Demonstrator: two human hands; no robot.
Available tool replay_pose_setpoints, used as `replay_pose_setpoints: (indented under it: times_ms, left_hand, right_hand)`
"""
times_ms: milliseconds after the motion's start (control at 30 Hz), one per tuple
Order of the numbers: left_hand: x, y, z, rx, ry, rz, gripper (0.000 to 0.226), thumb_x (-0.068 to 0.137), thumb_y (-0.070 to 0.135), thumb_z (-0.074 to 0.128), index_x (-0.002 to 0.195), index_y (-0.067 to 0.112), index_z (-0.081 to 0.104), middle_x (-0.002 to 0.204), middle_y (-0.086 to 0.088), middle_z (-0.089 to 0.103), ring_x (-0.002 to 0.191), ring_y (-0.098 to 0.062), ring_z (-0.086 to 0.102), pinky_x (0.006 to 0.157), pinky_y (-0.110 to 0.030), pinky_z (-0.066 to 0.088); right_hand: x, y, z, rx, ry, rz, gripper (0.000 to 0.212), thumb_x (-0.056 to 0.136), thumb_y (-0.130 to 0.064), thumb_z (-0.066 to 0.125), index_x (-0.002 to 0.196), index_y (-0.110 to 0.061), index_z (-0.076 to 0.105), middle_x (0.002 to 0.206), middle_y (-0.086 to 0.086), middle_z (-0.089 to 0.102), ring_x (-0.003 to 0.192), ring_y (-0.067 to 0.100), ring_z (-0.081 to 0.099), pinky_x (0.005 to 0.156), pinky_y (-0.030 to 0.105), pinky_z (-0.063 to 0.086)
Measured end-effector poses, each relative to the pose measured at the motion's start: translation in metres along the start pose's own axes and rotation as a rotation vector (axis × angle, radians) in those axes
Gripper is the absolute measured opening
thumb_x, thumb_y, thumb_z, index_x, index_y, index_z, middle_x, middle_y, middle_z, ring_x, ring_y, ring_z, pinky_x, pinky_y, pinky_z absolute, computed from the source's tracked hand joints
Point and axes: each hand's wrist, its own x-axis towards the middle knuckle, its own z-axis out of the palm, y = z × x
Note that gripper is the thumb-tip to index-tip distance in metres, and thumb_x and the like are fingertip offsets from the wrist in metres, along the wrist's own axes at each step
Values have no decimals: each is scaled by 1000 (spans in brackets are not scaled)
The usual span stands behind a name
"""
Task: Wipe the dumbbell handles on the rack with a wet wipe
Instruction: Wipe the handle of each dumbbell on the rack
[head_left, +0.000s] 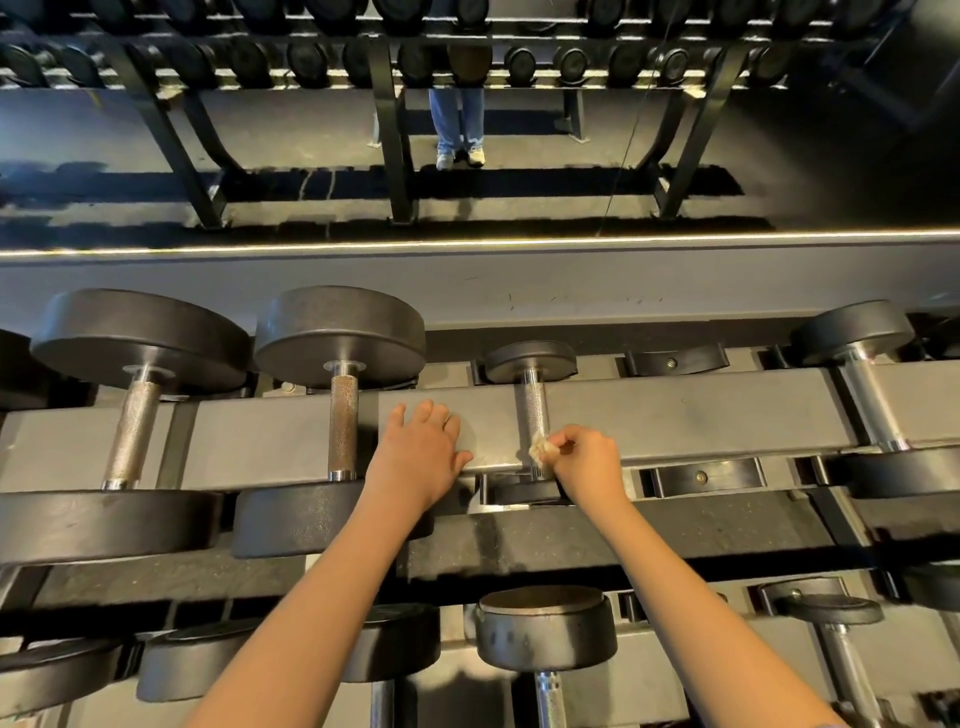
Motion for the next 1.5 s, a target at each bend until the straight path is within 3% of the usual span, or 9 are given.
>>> replay_pose_setpoints:
  times_ms: [200, 500, 633, 733, 1067, 1167, 1233, 1333, 1500]
  left_hand:
    - [0, 0, 2, 7, 43, 16, 53, 101, 44, 25, 146, 14, 28, 149, -6, 32, 140, -24, 23, 116, -45, 18]
    - [4, -1, 10, -23, 128, 40, 50, 101, 42, 29, 143, 15, 33, 145, -4, 36, 136, -22, 30, 113, -41, 21]
    - [18, 15, 16, -386, 245, 127, 48, 98, 36, 43, 141, 17, 39, 140, -1, 45, 129, -19, 40, 105, -32, 31]
    - [28, 33, 12, -778, 154, 146, 53, 95, 33, 53, 144, 18, 38, 140, 0, 45, 126, -18, 44, 104, -33, 37]
    - [54, 57, 17, -1188, 275, -18, 22, 83, 15, 72, 104, 11, 72, 98, -7, 69, 88, -18, 64, 82, -30, 51]
    - [62, 51, 15, -1175, 405, -173, 23, 85, 18, 70, 107, 13, 67, 91, 0, 65, 81, -10, 59, 72, -18, 47]
    - [71, 49, 14, -1145, 465, -226, 21, 85, 20, 69, 105, 15, 66, 88, 3, 62, 80, -11, 60, 72, -23, 49]
    - [87, 54, 17, -1102, 485, -242, 19, 85, 21, 69, 103, 16, 67, 94, 1, 65, 83, -12, 60, 78, -30, 53]
    - [100, 67, 25, -1212, 528, -248, 13, 85, 14, 67, 97, 11, 72, 96, -3, 67, 84, -13, 61, 79, -29, 51]
  right_hand:
    - [39, -27, 9, -76, 155, -178, 11, 88, -13, 65, 88, -4, 72, 96, 8, 65, 82, 18, 58, 70, 24, 44]
    - [9, -19, 3, 17, 98, -25, 10, 87, -13, 67, 92, -8, 73, 83, 2, 66, 77, 16, 60, 66, 23, 42]
    - [-4, -5, -9, 51, -14, 37, 3, 84, -11, 70, 85, -14, 72, 78, 0, 66, 76, 17, 62, 67, 23, 44]
    - [-11, -7, -20, 232, -12, 18, 11, 81, -10, 73, 83, -19, 67, 75, -1, 64, 71, 13, 59, 67, 21, 47]
    - [-15, -15, -32, 614, -167, 16, 19, 91, -6, 59, 95, -20, 71, 88, -5, 73, 83, 11, 66, 76, 17, 52]
    - [-14, -6, -18, 260, -61, -11, 29, 98, -23, 48, 124, -15, 59, 116, -6, 60, 109, 11, 55, 92, 21, 44]
    - [-16, 0, -3, 46, -42, -49, 41, 100, -33, 39, 134, -13, 50, 131, 1, 53, 125, 20, 46, 103, 33, 37]
    - [-18, 4, 6, -15, -12, 23, 46, 103, -33, 32, 144, -14, 38, 148, 3, 38, 137, 18, 30, 112, 30, 22]
    - [-15, 6, 6, -47, 20, -24, 45, 103, -31, 29, 144, -14, 38, 148, 4, 40, 137, 17, 30, 112, 29, 21]
